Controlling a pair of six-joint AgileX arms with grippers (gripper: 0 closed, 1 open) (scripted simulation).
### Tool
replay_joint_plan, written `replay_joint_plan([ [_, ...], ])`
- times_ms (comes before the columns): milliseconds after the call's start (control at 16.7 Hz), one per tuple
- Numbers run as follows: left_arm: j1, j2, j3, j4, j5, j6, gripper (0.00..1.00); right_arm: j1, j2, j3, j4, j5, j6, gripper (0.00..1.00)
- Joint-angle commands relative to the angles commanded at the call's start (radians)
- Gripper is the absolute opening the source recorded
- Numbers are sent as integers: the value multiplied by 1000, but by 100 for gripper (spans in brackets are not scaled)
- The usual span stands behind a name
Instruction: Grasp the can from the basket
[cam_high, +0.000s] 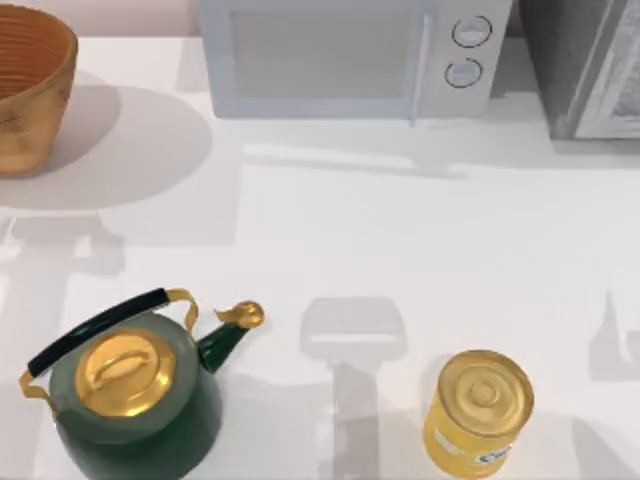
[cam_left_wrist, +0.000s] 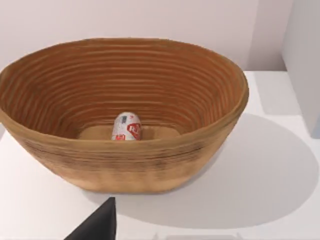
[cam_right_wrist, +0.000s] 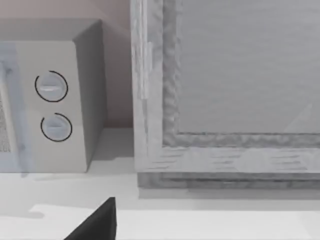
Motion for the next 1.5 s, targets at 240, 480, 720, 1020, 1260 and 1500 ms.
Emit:
replay_joint_plan([
  [240, 42, 406, 376, -191, 31, 35, 100, 0, 0, 0, 0, 0, 0, 100],
  [480, 75, 823, 759, -383, 56, 74, 100, 0, 0, 0, 0, 0, 0, 100],
  [720, 98, 1207, 1112, -558, 71, 113, 100, 0, 0, 0, 0, 0, 0, 100],
  [1020, 111, 1572, 1453, -720, 78, 153, 100, 0, 0, 0, 0, 0, 0, 100],
  [1260, 114, 1720, 1593, -784, 78, 171, 100, 0, 0, 0, 0, 0, 0, 100],
  [1500, 114, 1733, 1606, -790, 78, 173, 100, 0, 0, 0, 0, 0, 0, 100],
])
